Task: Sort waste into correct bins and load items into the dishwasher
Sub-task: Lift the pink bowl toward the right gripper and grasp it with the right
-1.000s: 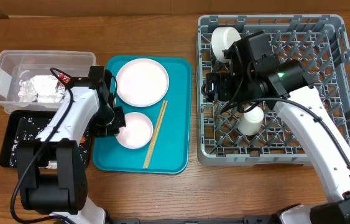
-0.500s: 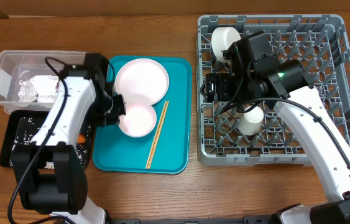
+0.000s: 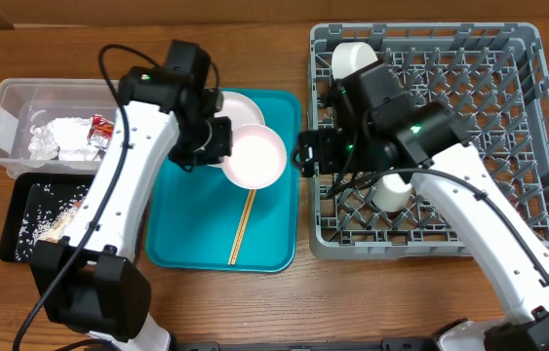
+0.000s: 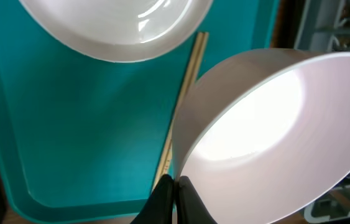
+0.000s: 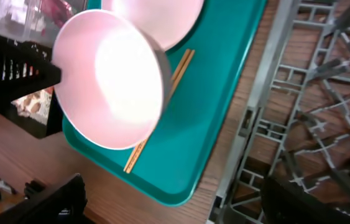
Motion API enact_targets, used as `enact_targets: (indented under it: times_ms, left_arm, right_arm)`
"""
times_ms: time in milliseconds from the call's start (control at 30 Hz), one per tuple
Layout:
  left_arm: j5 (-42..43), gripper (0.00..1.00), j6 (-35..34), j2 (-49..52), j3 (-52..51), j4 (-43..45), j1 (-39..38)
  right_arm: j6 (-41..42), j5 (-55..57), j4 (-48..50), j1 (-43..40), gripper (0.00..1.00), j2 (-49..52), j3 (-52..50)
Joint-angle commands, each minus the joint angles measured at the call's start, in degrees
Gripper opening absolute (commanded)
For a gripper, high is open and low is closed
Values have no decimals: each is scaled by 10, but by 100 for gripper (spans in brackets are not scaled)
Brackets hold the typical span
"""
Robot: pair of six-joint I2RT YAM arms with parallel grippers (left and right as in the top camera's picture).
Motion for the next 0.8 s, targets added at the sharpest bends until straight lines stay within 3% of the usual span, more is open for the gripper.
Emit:
enact_targets:
  times_ms: [0,267,667,733,767]
  left_arm:
    - [20,4,2,-13,18,-5,-7]
    - [112,4,24,-13,19,-6,-7]
    - [123,4,38,-13,19,-13,-7]
    - [133,4,39,-13,19,-13,-7]
    - [137,4,39,-13,19,-13,-7]
  right_arm:
    - [-1,33,5,19,92,-3,2]
    - [1,36,74,43,84,-3,-29]
    - [1,76,136,43,72,0,-83]
    - [1,76,141,43,63,0,-83]
    - [1,76,144,43,54,0,-83]
